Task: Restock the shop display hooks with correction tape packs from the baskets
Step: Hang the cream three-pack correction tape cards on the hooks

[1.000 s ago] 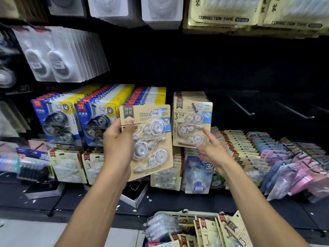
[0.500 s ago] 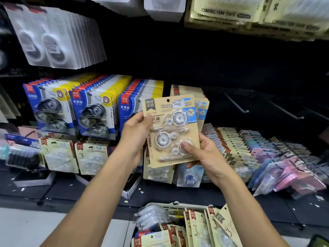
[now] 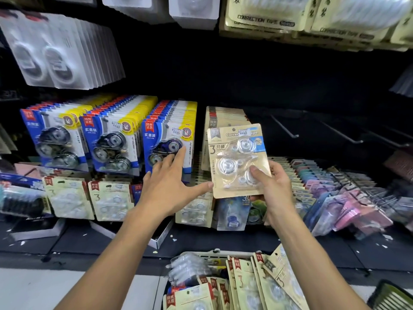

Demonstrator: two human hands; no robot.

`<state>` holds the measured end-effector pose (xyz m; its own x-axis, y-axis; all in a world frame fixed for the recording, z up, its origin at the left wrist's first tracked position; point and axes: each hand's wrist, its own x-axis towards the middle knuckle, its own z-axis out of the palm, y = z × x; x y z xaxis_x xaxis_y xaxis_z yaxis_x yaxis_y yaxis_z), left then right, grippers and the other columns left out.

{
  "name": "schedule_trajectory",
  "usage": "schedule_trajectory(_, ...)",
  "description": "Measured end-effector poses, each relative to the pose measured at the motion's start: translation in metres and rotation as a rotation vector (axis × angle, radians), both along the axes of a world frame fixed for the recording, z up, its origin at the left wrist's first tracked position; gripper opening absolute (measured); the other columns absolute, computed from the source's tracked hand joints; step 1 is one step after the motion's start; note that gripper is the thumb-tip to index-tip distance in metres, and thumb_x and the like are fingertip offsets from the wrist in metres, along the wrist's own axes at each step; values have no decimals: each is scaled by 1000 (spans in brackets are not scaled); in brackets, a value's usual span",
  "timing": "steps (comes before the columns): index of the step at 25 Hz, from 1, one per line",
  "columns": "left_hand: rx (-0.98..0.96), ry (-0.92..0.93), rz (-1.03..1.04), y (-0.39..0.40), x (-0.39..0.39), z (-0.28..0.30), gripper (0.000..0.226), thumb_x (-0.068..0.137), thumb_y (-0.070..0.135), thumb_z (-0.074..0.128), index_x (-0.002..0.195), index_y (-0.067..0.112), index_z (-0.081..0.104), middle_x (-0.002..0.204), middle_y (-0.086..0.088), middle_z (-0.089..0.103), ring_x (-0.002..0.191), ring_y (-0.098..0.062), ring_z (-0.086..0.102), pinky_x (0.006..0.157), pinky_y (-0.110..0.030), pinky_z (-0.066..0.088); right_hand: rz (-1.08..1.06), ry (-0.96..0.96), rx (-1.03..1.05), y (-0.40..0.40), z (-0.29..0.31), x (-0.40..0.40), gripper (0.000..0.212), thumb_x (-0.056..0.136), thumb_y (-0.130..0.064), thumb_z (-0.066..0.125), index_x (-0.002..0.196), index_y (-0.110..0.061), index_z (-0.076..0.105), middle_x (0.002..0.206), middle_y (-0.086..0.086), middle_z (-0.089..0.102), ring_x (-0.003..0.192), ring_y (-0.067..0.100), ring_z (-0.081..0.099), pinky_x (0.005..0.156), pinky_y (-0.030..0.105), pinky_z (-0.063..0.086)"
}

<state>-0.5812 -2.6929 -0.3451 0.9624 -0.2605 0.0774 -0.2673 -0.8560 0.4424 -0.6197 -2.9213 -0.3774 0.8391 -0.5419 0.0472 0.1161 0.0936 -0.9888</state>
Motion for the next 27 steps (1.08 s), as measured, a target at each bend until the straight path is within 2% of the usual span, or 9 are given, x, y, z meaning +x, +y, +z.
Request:
schedule_trajectory(4, -30, -21, 8, -4, -2, 2, 112, 76, 88, 48, 162, 35, -2, 170, 2, 13, 154, -28, 17, 123, -52, 24, 3, 51, -125, 2, -2, -2, 23, 90, -27, 71, 112, -35, 68, 97, -1, 76, 57, 18, 60, 40, 26, 42)
schedule_trajectory(8, -67, -5, -11, -9, -6, 2, 108, 80, 84, 50, 163, 34, 1, 170, 5, 13, 154, -25, 17, 121, -49, 24, 10, 62, -179, 6, -8, 11, 30, 97, -23, 64, 124, -35, 64, 103, -6, 73, 66, 15, 64, 45, 28, 47)
schedule_trajectory(12, -120, -39, -27, -8, -10, -1, 102, 82, 82, 49, 162, 35, 6, 169, 8, 16, 154, -21, 20, 122, -48, 26, 87, 42, -49, 0, -20, 34, 47, 102, -6, 50, 138, -36, 47, 115, -4, 68, 57, 9, 61, 52, 27, 55)
schedule_trajectory(14, -122, -60, -36, -7, -9, -5, 99, 84, 81, 48, 162, 35, 9, 169, 8, 18, 153, -20, 21, 121, -45, 26, 55, 57, 29, -11, -26, 46, 45, 102, -12, 53, 144, -28, 43, 121, 6, 67, 56, 11, 63, 56, 28, 60)
schedule_trajectory(16, -115, -65, -43, -5, -7, -6, 98, 84, 81, 47, 162, 35, 10, 168, 8, 20, 153, -21, 22, 121, -44, 26, -2, 130, 20, -21, -32, 57, 58, 100, -15, 59, 152, -20, 33, 129, 11, 62, 64, 13, 67, 60, 29, 61)
schedule_trajectory(18, -110, -105, -35, -6, -3, -7, 95, 86, 79, 48, 162, 35, 13, 167, 6, 24, 152, -22, 24, 121, -44, 25, -50, 228, -75, -23, -43, 59, 65, 99, -19, 61, 155, -22, 27, 139, 8, 52, 85, 19, 67, 71, 35, 62)
schedule_trajectory(21, -45, -162, -29, -11, 3, -20, 90, 88, 76, 49, 161, 34, 17, 166, 3, 28, 150, -25, 27, 121, -46, 26, -16, 417, -211, -11, -79, 49, 58, 97, -25, 61, 149, -24, 35, 144, 7, 49, 110, 28, 60, 86, 44, 59)
schedule_trajectory(25, 121, -14, -93, -16, -1, -65, 85, 91, 69, 52, 160, 29, 23, 161, -3, 37, 145, -31, 36, 114, -49, 37, 313, 662, -714, 1, -125, 12, 46, 95, -28, 63, 138, -15, 52, 139, 8, 55, 122, 29, 56, 93, 33, 46)
schedule_trajectory(27, 181, 63, -142, -23, -10, -90, 77, 94, 59, 56, 158, 25, 30, 155, -6, 47, 138, -32, 46, 107, -45, 45, 338, 674, -883, -6, -131, -4, 40, 94, -25, 62, 132, -15, 59, 137, 9, 58, 123, 29, 56, 96, 34, 48)
